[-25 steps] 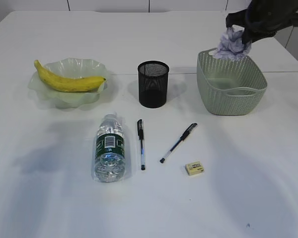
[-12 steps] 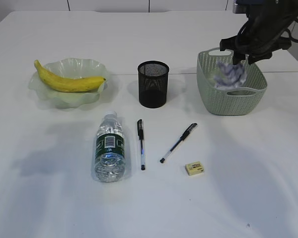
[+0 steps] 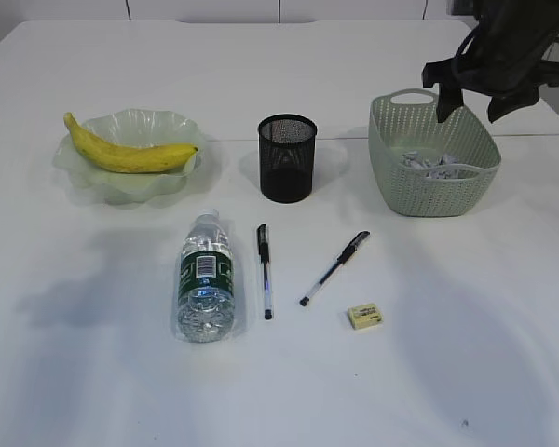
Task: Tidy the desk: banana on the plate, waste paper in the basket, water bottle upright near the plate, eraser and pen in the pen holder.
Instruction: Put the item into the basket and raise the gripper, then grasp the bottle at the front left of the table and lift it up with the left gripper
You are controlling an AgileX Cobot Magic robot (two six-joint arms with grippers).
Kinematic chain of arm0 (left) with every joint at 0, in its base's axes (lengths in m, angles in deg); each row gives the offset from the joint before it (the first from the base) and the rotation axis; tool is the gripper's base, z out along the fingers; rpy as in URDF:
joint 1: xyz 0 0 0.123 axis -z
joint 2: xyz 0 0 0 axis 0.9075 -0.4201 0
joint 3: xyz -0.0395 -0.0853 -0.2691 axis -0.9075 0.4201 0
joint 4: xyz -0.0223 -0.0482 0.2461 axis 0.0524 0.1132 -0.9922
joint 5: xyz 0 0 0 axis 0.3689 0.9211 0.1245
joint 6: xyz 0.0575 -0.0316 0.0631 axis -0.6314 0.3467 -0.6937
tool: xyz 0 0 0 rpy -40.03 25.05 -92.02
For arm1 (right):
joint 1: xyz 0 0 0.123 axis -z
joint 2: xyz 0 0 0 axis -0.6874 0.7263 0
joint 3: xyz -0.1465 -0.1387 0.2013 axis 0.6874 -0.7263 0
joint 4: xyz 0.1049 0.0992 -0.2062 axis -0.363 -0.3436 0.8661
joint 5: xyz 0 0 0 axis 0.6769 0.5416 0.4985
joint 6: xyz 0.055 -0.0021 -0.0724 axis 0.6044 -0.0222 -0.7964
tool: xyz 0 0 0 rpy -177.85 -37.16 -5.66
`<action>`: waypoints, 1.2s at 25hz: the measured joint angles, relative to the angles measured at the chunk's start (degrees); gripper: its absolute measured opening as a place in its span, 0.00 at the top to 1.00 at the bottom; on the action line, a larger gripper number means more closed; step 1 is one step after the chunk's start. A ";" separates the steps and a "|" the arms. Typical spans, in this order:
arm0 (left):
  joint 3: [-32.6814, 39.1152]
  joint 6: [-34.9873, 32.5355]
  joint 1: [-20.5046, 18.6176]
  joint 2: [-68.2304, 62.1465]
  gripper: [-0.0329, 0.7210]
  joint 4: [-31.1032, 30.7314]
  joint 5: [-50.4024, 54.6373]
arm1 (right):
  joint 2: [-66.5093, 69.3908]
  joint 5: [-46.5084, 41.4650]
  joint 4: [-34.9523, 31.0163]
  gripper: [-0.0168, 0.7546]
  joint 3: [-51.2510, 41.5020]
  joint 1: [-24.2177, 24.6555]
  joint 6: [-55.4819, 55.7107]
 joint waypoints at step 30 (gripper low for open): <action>-3.08 5.66 17.38 -2.54 0.37 5.17 -9.63 | -39.68 -16.95 -12.22 0.29 -42.35 -3.61 -12.99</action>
